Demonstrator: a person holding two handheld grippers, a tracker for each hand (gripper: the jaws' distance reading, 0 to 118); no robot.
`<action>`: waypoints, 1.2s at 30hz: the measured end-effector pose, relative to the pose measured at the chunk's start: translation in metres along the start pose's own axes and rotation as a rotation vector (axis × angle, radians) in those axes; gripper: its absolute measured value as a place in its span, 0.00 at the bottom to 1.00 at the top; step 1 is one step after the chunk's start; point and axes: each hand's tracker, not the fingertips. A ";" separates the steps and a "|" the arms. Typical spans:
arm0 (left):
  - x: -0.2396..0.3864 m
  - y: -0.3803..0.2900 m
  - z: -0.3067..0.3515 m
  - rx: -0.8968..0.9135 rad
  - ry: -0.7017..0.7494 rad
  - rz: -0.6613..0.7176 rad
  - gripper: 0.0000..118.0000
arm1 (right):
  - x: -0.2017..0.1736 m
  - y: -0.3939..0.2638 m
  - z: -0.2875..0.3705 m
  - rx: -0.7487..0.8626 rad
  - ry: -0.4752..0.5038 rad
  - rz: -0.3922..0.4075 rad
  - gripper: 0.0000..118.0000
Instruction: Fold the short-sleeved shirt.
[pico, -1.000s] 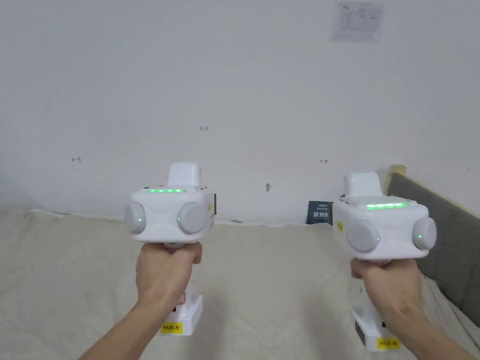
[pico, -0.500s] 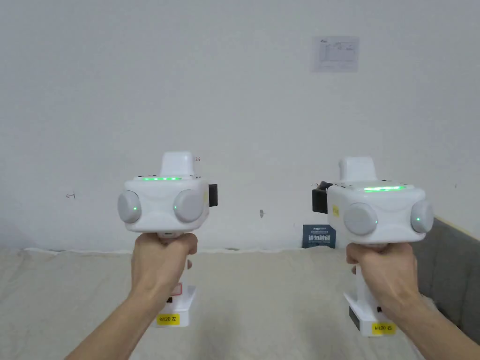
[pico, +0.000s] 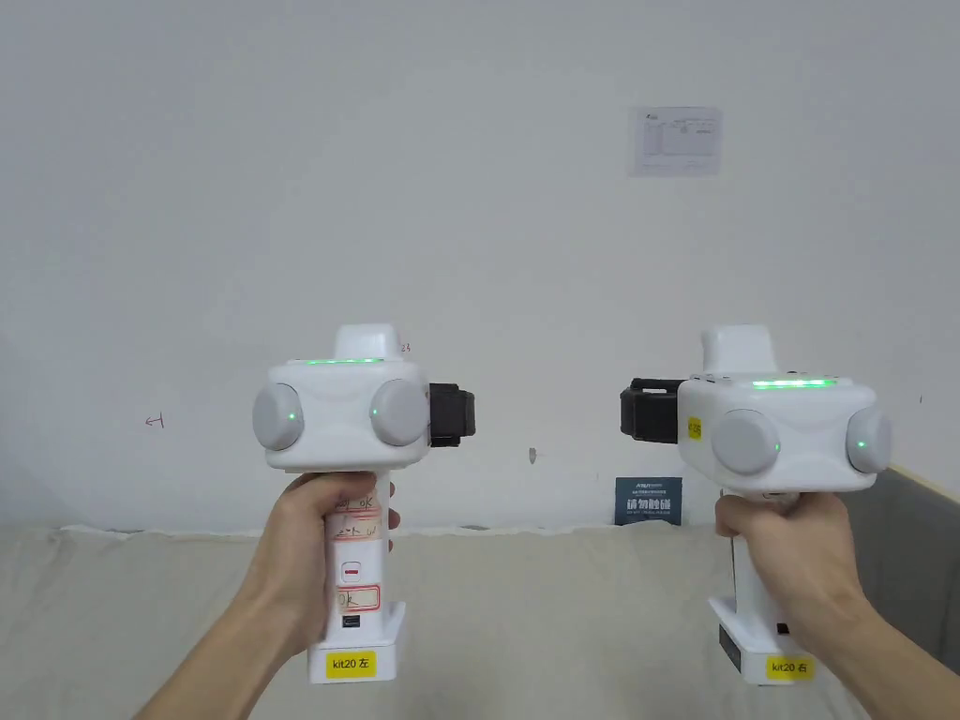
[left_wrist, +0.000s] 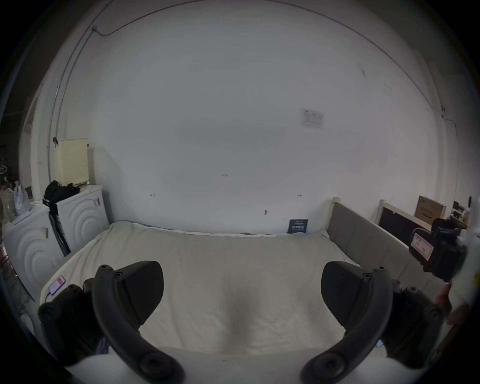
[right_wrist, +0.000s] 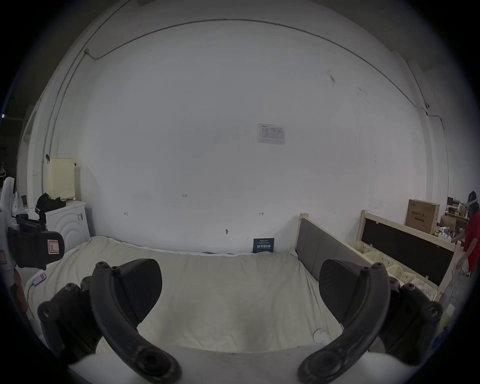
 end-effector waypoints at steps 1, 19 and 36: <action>0.000 0.001 0.001 -0.007 0.010 0.007 1.00 | -0.001 0.002 0.002 0.001 -0.001 -0.001 1.00; -0.002 0.018 0.012 -0.100 0.059 -0.023 1.00 | -0.009 0.012 0.020 0.014 0.025 0.003 1.00; -0.021 0.023 0.025 0.039 0.108 0.010 1.00 | 0.000 0.016 0.023 0.017 0.001 -0.001 1.00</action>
